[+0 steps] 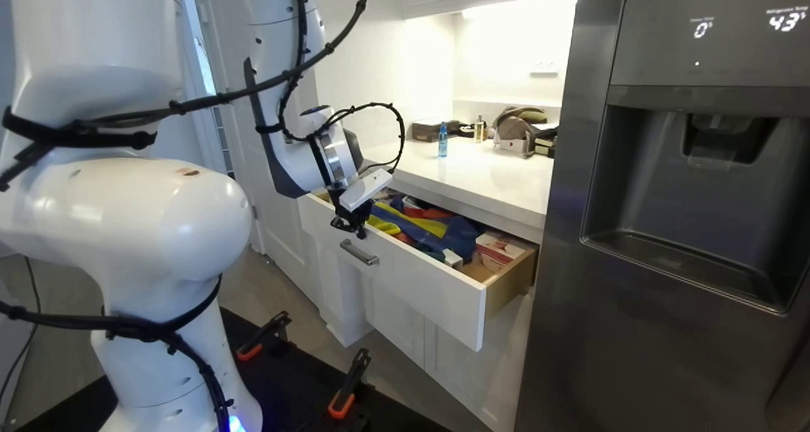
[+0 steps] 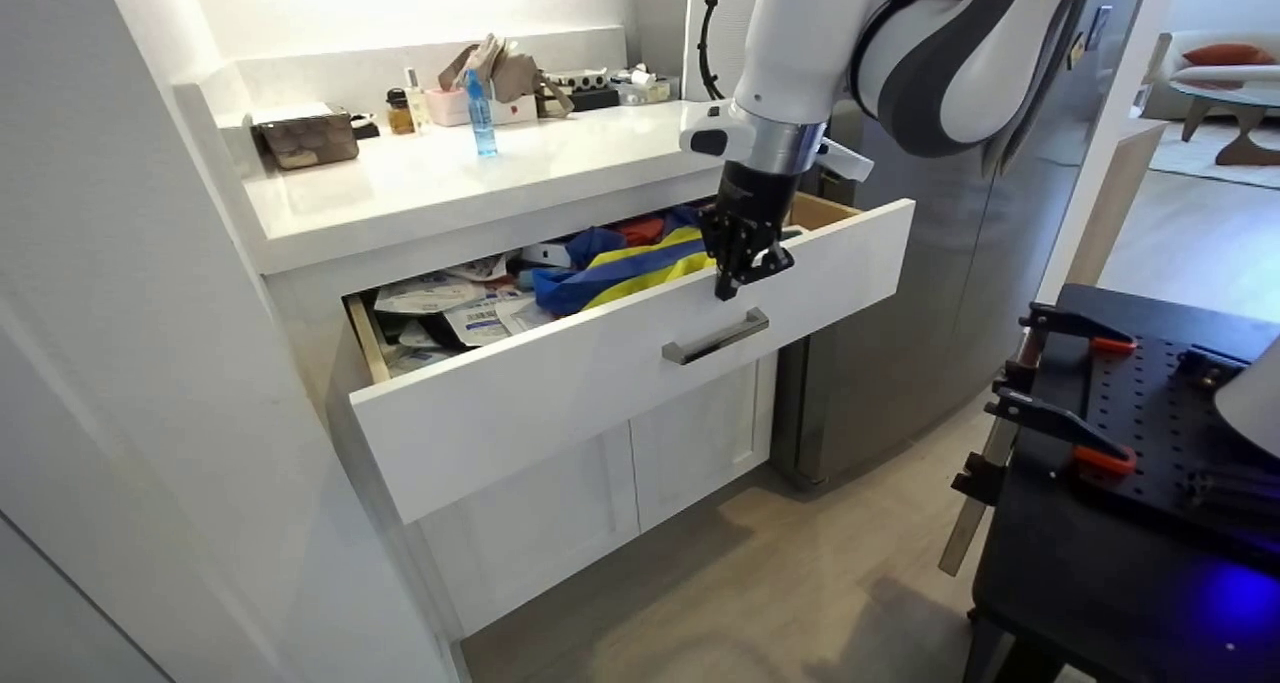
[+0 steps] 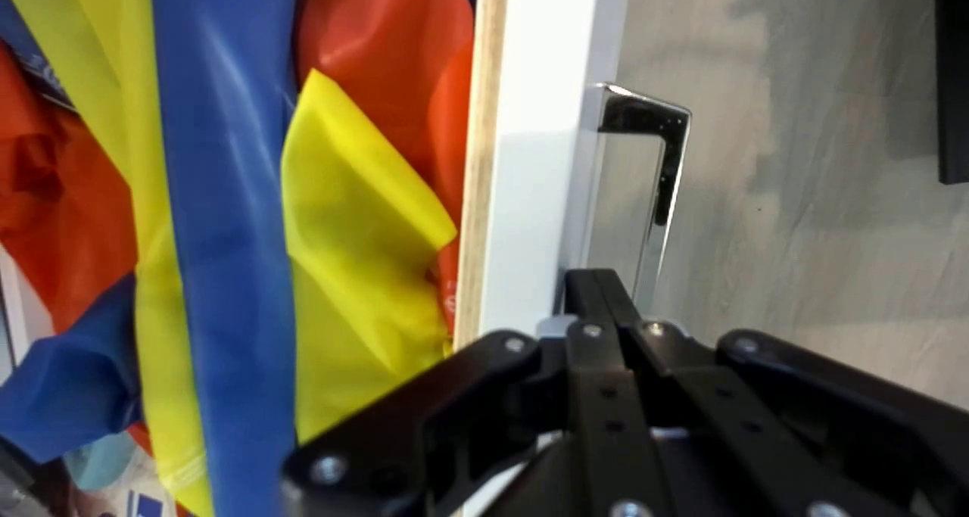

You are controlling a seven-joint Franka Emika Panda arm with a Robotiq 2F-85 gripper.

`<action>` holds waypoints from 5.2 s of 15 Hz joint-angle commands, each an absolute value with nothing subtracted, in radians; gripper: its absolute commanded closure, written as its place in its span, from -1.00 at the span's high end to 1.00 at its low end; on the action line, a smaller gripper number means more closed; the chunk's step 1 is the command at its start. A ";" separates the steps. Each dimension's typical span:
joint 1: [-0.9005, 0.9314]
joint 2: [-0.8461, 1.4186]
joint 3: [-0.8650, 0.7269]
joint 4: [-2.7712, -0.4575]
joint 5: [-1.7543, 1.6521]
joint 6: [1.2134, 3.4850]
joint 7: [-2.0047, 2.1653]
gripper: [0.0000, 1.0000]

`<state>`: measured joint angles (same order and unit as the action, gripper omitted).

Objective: Open the top drawer, put all 3 bands inside and then close the drawer

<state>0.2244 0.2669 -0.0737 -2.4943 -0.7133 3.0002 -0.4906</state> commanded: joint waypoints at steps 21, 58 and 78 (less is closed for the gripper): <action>0.666 0.790 -0.733 -1.973 -1.071 3.229 0.029 -1.00; 0.816 0.313 -0.846 -2.455 -0.886 3.013 -0.248 1.00; 0.232 -0.362 -0.102 -2.211 -0.123 2.030 -0.775 1.00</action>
